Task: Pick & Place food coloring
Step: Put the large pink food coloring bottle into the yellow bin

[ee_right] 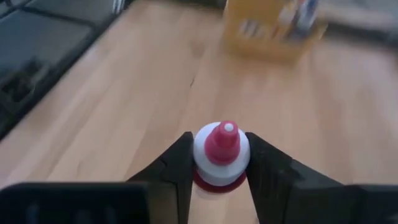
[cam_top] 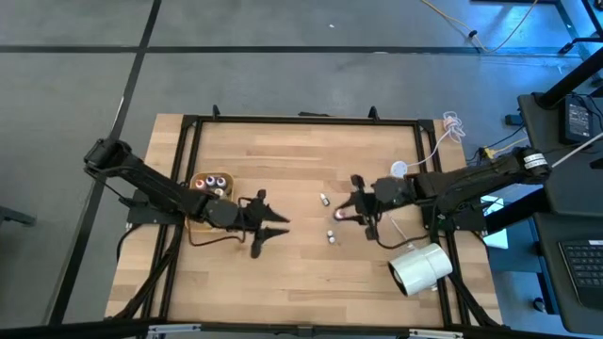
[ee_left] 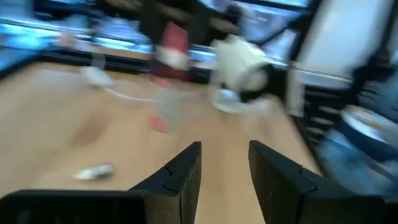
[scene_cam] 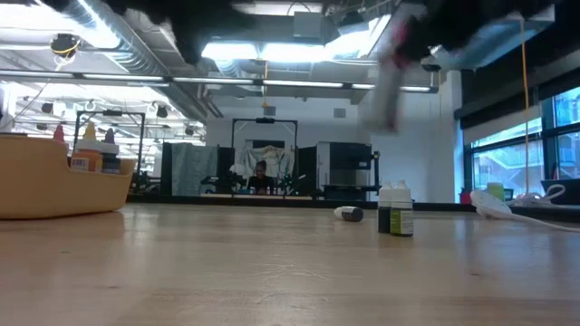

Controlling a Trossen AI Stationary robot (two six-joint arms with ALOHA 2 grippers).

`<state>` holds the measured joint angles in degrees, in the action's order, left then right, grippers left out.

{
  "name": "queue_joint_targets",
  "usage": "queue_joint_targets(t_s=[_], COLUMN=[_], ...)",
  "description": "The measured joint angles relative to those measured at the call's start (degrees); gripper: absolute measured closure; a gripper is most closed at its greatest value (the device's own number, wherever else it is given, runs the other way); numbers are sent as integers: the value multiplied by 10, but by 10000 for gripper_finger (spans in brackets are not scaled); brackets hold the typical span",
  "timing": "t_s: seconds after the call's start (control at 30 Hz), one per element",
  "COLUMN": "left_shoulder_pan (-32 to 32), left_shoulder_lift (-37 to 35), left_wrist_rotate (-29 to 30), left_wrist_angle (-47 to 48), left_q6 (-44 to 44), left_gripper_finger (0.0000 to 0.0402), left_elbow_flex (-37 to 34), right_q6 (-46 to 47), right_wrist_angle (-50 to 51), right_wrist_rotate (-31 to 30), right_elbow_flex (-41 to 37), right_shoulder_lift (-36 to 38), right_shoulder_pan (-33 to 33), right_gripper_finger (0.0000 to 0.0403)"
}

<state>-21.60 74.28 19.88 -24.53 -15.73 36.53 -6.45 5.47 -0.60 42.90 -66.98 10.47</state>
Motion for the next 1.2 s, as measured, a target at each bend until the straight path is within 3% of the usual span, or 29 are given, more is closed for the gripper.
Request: queue_joint_targets(t_s=[0.2,0.4,0.7,1.03,1.2], left_shoulder_pan=[-32,-58,-78,-95,-95], left_shoulder_lift=[-56,-84,-89,-89,-89], left_wrist_rotate=[-69,-147,-238,-260,-260], left_wrist_angle=[45,58,56,55,55], left_q6=[0,-26,-84,-92,-91], left_gripper_finger=[274,272,272,268,270], left_elbow_flex=[0,0,0,0,0], right_q6=[-72,-107,-138,-151,-150], right_wrist_angle=[10,8,62,58,55], right_wrist_rotate=[10,128,169,187,184], right_elbow_flex=[139,277,462,517,517], right_shoulder_lift=[-88,-242,-462,-574,-591], right_shoulder_pan=[-50,-103,-126,-134,-134], right_gripper_finger=[282,282,282,282,252])
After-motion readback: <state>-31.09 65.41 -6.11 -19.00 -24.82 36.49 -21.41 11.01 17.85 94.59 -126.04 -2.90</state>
